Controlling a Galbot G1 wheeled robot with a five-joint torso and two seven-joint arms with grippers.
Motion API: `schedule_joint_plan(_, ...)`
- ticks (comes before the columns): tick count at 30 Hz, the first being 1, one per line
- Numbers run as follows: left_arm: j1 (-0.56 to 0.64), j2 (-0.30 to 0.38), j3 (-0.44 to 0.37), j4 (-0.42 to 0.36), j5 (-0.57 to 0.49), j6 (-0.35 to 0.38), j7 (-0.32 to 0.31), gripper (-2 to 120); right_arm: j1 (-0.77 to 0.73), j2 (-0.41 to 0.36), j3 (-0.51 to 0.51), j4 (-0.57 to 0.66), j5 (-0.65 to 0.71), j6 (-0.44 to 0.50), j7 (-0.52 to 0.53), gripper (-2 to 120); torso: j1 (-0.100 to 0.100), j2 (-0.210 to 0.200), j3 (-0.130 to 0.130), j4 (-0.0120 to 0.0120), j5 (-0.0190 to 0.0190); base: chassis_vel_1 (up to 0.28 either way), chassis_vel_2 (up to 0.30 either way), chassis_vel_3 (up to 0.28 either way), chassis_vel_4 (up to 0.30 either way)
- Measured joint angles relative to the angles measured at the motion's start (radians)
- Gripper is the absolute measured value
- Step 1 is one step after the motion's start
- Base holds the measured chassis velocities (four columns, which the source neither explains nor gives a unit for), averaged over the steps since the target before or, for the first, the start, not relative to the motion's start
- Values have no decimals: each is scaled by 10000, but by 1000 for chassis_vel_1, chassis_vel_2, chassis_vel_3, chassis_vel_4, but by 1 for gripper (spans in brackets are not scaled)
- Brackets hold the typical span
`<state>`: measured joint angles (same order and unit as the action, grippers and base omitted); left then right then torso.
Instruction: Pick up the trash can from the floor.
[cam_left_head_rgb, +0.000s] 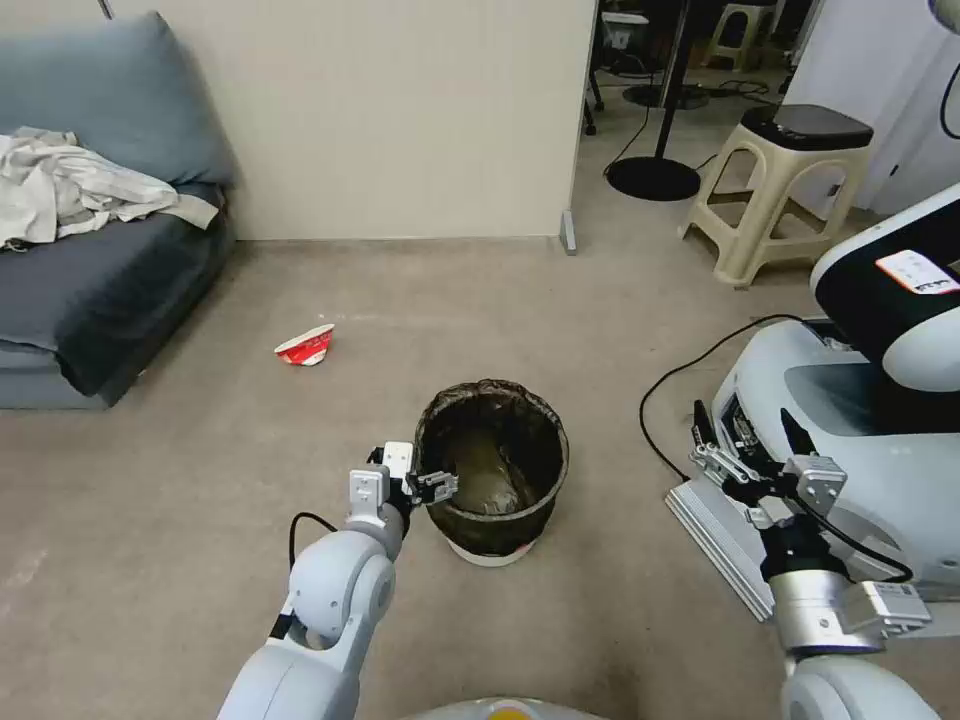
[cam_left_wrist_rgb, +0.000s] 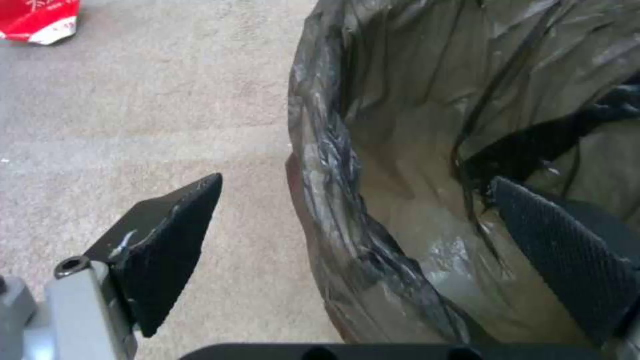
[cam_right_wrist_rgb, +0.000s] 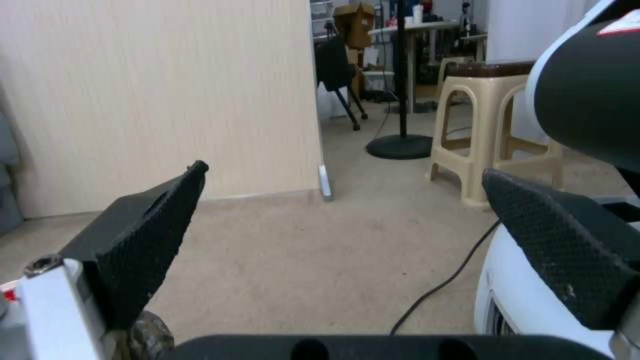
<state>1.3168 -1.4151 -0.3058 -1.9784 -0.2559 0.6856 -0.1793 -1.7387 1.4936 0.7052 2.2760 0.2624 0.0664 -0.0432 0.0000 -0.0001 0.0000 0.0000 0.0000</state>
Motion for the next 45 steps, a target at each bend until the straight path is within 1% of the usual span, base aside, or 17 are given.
schedule_joint_plan(6, -224, 18, 52, 241, -28, 22, -161, 100, 25, 14, 8, -59, 1, 7, 9, 100, 0, 0, 0, 0, -1, 0, 0, 0, 0)
schedule_joint_plan(19, -500, 94, 124, 653, -74, 184, -312, 100, 61, 65, 23, -128, 0, 11, 14, 100, 0, 0, 0, 0, -2, 0, 0, 0, 0)
schedule_joint_plan(25, -524, 118, 161, 714, -251, 356, -438, 100, 51, 102, 30, -129, -3, 27, 15, 100, 0, 0, 0, 0, -1, 0, 0, 0, 0)
schedule_joint_plan(40, -481, 172, 152, 736, -328, 470, -477, 100, 17, 140, 34, -116, -26, 80, 15, 100, 0, 0, 0, 0, -1, 0, 0, 0, 0)
schedule_joint_plan(42, -465, 165, 153, 742, -330, 471, -479, 97, 12, 139, 39, -115, -28, 89, 16, 100, 0, 0, 0, 0, -1, 0, 0, 0, 0)
schedule_joint_plan(43, -455, 160, 157, 758, -332, 473, -480, 90, 9, 136, 43, -115, -29, 94, 15, 100, 0, 0, 0, 0, -1, 0, 0, 0, 0)
schedule_joint_plan(44, -455, 160, 157, 758, -332, 473, -480, 90, 9, 136, 43, -115, -29, 94, 15, 100, 0, 0, 0, 0, -1, 0, 0, 0, 0)
schedule_joint_plan(45, -449, 150, 160, 787, -331, 474, -482, 84, 7, 134, 46, -114, -30, 99, 15, 100, 0, 0, 0, 0, 0, 0, 0, 0, 0)
